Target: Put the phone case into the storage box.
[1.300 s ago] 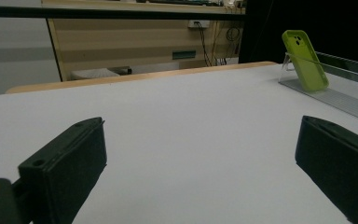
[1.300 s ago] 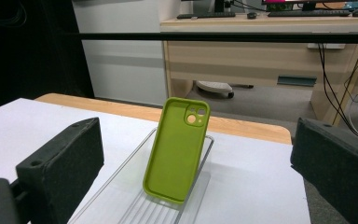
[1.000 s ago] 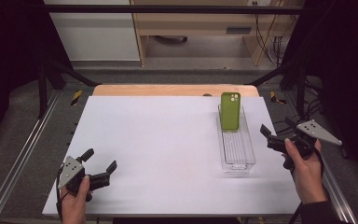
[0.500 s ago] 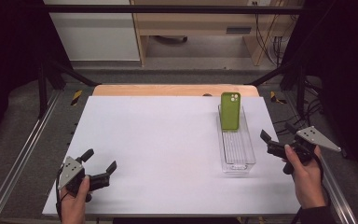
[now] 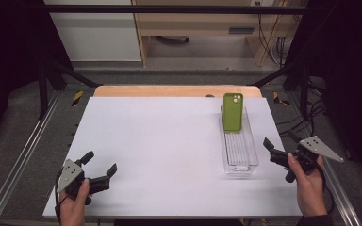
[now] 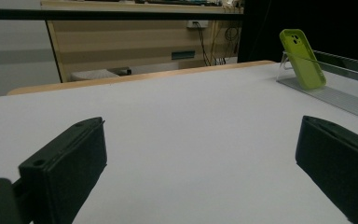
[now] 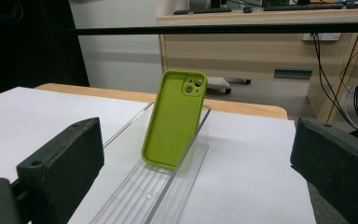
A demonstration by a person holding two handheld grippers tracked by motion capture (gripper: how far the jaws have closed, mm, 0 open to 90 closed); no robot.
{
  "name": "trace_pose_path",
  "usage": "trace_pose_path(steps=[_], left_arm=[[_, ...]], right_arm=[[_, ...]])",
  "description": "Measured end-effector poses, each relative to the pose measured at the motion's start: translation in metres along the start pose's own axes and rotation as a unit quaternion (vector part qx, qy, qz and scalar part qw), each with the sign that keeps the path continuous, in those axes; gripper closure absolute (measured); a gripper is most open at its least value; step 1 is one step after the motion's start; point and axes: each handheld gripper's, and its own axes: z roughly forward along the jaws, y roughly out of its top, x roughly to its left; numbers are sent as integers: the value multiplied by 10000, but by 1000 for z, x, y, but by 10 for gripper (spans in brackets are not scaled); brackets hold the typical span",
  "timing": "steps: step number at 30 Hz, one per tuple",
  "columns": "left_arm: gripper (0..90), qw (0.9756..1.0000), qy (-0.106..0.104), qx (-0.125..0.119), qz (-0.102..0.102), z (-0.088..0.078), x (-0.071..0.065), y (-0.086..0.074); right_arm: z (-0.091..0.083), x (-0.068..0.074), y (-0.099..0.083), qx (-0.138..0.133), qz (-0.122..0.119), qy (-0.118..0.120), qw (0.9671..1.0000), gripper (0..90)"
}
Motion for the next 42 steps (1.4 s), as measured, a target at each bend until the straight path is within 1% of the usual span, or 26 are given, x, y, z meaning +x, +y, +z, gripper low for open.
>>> trace_pose_path(steps=[15,20,42], left_arm=[[14,10000,-1,5,-4,0,0,0],[14,10000,-4,14,6,0,0,-1],[14,10000,-53,41,46,2,-1,-1]], right_arm=[[-5,9,-18,36,-41,86,9999,29],[-6,13,-24,12,-54,159,9999,29],[-6,29,-38,12,-112,353,9993,28]])
